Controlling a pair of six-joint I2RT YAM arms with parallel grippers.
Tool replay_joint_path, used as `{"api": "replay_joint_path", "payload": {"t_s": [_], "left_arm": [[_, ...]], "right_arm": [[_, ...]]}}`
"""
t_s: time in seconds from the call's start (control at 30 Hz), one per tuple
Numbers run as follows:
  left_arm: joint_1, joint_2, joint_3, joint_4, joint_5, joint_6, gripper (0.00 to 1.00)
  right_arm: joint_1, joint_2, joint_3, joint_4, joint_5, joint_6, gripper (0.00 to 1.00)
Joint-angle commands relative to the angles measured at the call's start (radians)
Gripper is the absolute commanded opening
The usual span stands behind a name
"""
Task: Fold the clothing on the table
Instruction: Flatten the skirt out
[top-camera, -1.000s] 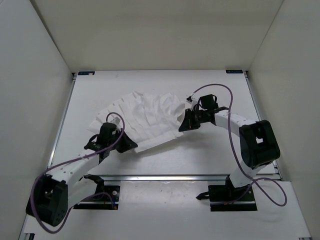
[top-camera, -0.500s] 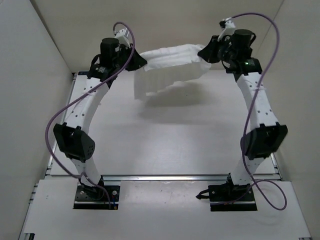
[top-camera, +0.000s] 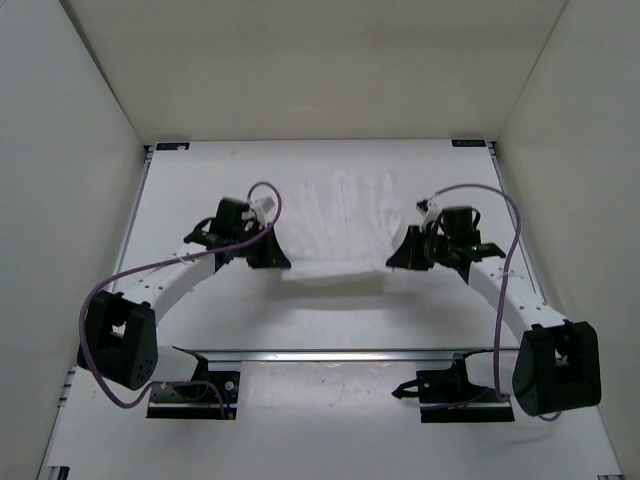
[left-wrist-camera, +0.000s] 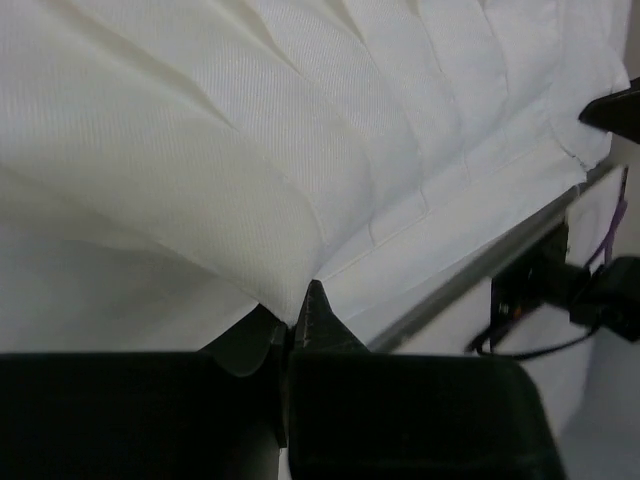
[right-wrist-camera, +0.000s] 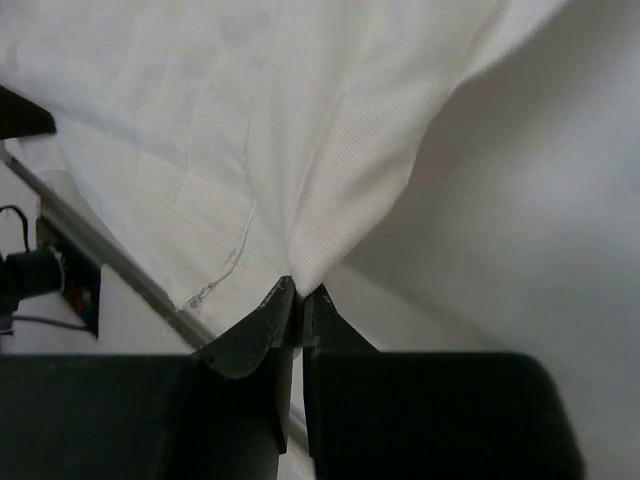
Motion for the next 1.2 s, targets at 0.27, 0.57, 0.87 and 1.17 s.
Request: {"api": "replay_joint_path", "payload": {"t_s": [0.27,0.57,0.87,1.17], "left_arm": [[0.054,-0.315,-0.189,-0.247,-0.096,-0.025,0.0],[0.152,0.017,0.079,-0.15,-0.017,-0.054,0.0],[0.182,0.182,0.424,-0.213,-0.067,0.038,0.0],[0.105,0.009,0.012,-0.176,-0.141,0.021,0.09]], "right_arm": [[-0.024,-0.283,-0.188,-0.046,0.116,0.115,0.0],[-0.044,0.142,0.252,0.08,0.03,-0.004,0.0],[-0.065,0.33,0.527,0.055,0.037,-0.037,0.0],[-0.023,0.049,0.041,0.114,0.148,0.022,0.01]]}}
